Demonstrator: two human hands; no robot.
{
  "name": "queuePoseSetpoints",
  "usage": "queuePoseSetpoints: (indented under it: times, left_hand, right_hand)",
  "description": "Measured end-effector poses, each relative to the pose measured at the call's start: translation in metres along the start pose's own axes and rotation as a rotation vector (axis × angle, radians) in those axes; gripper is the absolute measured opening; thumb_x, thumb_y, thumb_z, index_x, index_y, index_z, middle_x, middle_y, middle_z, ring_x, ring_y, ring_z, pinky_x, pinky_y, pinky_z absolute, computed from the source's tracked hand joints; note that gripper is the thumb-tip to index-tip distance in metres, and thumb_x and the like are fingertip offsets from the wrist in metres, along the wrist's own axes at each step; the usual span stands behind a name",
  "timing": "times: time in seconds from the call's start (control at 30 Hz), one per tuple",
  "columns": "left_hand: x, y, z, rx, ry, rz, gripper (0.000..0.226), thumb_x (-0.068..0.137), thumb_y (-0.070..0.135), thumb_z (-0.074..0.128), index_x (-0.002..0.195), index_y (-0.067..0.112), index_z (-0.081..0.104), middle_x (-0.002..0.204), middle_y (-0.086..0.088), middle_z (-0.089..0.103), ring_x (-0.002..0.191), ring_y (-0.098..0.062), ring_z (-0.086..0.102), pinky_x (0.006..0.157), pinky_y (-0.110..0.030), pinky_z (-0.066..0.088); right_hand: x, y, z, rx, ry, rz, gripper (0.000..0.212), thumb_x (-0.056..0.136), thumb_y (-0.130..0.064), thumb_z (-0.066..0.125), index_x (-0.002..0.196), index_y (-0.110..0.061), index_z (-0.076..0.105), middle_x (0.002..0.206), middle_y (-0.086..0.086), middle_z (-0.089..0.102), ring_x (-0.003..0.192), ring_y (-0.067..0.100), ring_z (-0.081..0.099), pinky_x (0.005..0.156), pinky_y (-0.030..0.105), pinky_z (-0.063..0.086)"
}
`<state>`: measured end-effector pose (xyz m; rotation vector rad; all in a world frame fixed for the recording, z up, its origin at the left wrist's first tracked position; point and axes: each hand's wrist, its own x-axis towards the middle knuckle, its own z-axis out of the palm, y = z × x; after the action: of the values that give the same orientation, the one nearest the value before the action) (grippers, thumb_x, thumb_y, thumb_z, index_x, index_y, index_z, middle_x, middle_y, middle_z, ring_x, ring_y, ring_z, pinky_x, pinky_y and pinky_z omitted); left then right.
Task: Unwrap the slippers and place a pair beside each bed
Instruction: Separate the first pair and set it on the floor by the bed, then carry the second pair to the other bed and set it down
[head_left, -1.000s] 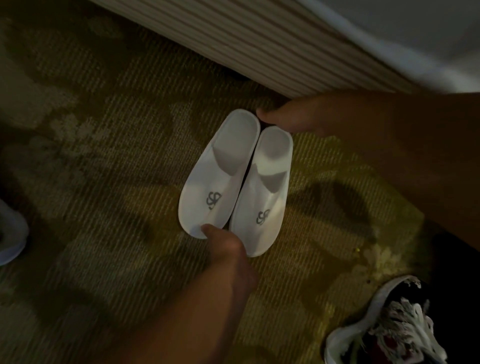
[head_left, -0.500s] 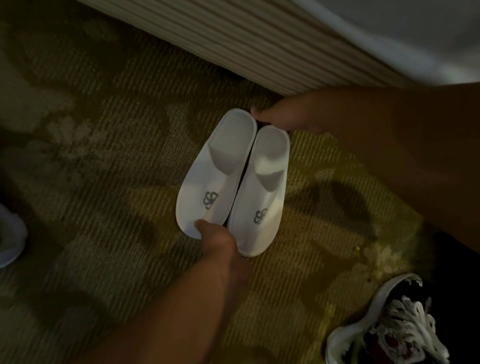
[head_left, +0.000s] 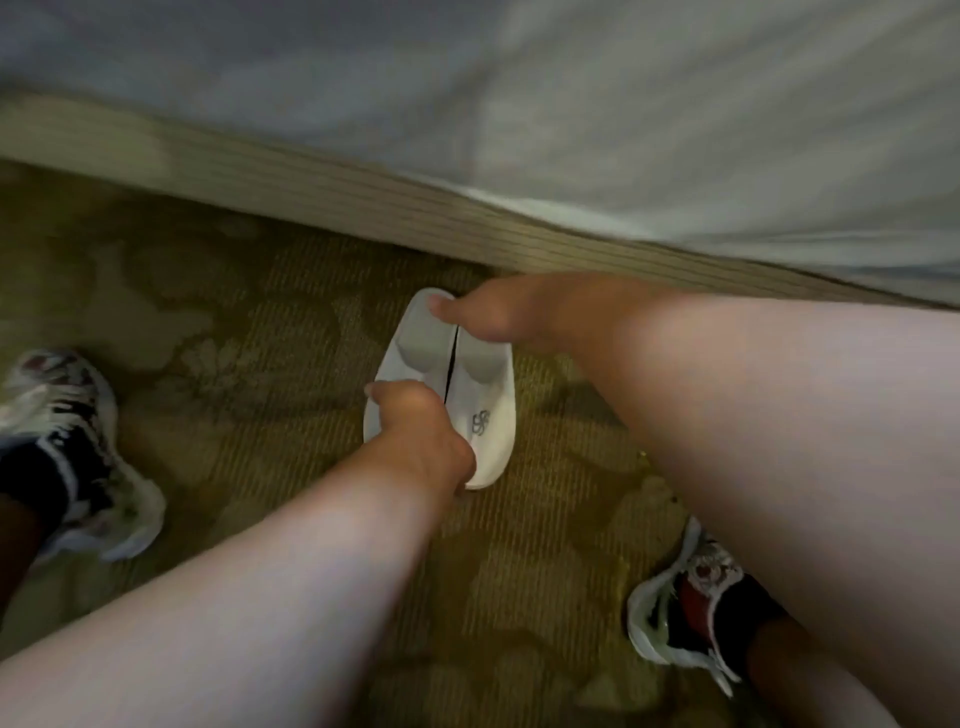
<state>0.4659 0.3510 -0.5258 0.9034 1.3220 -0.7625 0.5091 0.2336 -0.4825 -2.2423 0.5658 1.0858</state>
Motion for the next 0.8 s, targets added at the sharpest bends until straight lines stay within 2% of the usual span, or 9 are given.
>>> queuePoseSetpoints:
  times: [0.07, 0.13, 0.17, 0.23, 0.27, 0.47, 0.57, 0.7, 0.8]
  left_hand:
    - [-0.033, 0.004, -0.003, 0.070, -0.011, 0.059, 0.066, 0.095, 0.071, 0.030, 0.127, 0.025, 0.064, 0.106, -0.006, 0.073, 0.100, -0.032, 0.068, 0.110, -0.048, 0.041]
    - [-0.070, 0.011, -0.012, 0.136, 0.028, 0.136, 0.068, 0.098, 0.066, 0.030, 0.133, 0.015, 0.058, 0.091, -0.006, 0.065, 0.080, -0.023, 0.057, 0.111, -0.047, 0.036]
    - [-0.089, 0.012, -0.017, 0.173, 0.037, 0.175, 0.065, 0.100, 0.063, 0.031, 0.141, 0.017, 0.052, 0.101, -0.010, 0.064, 0.098, -0.028, 0.059, 0.114, -0.049, 0.032]
    - [-0.123, 0.018, -0.027, 0.253, -0.016, 0.197, 0.067, 0.100, 0.059, 0.035, 0.149, 0.014, 0.041, 0.144, -0.017, 0.051, 0.134, -0.040, 0.044, 0.118, -0.055, 0.024]
    - [-0.141, 0.020, -0.031, 0.302, -0.043, 0.206, 0.067, 0.100, 0.057, 0.039, 0.152, 0.015, 0.037, 0.152, -0.017, 0.042, 0.141, -0.041, 0.037, 0.118, -0.057, 0.023]
    - [-0.249, 0.007, -0.053, 0.637, -0.319, 0.486, 0.070, 0.084, 0.047, 0.059, 0.149, 0.024, 0.042, 0.140, -0.016, 0.056, 0.124, -0.039, 0.055, 0.107, -0.058, 0.042]
    - [-0.302, -0.005, -0.064, 0.758, -0.357, 0.674, 0.079, 0.076, 0.049, 0.062, 0.148, 0.022, 0.041, 0.142, -0.018, 0.049, 0.120, -0.038, 0.055, 0.101, -0.055, 0.048]
    - [-0.365, -0.026, -0.077, 0.838, -0.432, 0.868, 0.100, 0.075, 0.053, 0.062, 0.159, 0.028, 0.015, 0.164, -0.012, 0.022, 0.142, -0.039, 0.032, 0.113, -0.054, 0.035]
    - [-0.394, -0.045, -0.088, 0.849, -0.538, 0.966, 0.096, 0.079, 0.050, 0.063, 0.159, 0.024, 0.018, 0.163, -0.009, 0.027, 0.144, -0.033, 0.031, 0.112, -0.045, 0.032]
  right_hand:
    - [-0.035, -0.004, -0.001, 0.027, 0.064, -0.003, 0.077, 0.091, -0.072, 0.031, 0.148, -0.021, 0.038, 0.157, 0.002, 0.033, 0.142, 0.025, 0.033, 0.116, 0.042, 0.026]
    - [-0.068, -0.009, -0.003, 0.027, 0.112, 0.004, 0.081, 0.089, -0.075, 0.031, 0.147, -0.019, 0.040, 0.156, 0.004, 0.034, 0.141, 0.027, 0.034, 0.115, 0.044, 0.027]
    - [-0.086, -0.011, -0.005, 0.057, 0.117, 0.025, 0.084, 0.088, -0.076, 0.031, 0.147, -0.017, 0.040, 0.156, 0.005, 0.034, 0.141, 0.029, 0.033, 0.115, 0.045, 0.027]
    - [-0.126, -0.017, -0.013, 0.107, 0.149, 0.035, 0.086, 0.087, -0.076, 0.030, 0.146, -0.015, 0.039, 0.157, 0.008, 0.032, 0.142, 0.031, 0.031, 0.112, 0.047, 0.026]
    - [-0.145, -0.018, -0.016, 0.128, 0.171, 0.034, 0.086, 0.087, -0.076, 0.030, 0.146, -0.015, 0.040, 0.156, 0.008, 0.033, 0.141, 0.031, 0.032, 0.111, 0.047, 0.027]
    - [-0.269, -0.014, -0.025, 0.143, 0.351, -0.012, 0.081, 0.091, -0.073, 0.027, 0.148, -0.016, 0.038, 0.155, 0.007, 0.036, 0.139, 0.029, 0.036, 0.114, 0.045, 0.027]
    - [-0.335, -0.012, -0.025, 0.190, 0.481, -0.040, 0.082, 0.091, -0.072, 0.031, 0.153, -0.018, 0.027, 0.160, 0.004, 0.026, 0.145, 0.026, 0.027, 0.115, 0.041, 0.022]
    - [-0.416, -0.002, -0.016, 0.268, 0.684, -0.113, 0.083, 0.089, -0.071, 0.039, 0.154, -0.022, 0.023, 0.160, 0.002, 0.025, 0.146, 0.024, 0.024, 0.114, 0.039, 0.021]
    - [-0.471, 0.008, -0.003, 0.308, 0.835, -0.147, 0.082, 0.088, -0.070, 0.044, 0.153, -0.024, 0.026, 0.158, 0.003, 0.030, 0.143, 0.024, 0.030, 0.112, 0.036, 0.025]
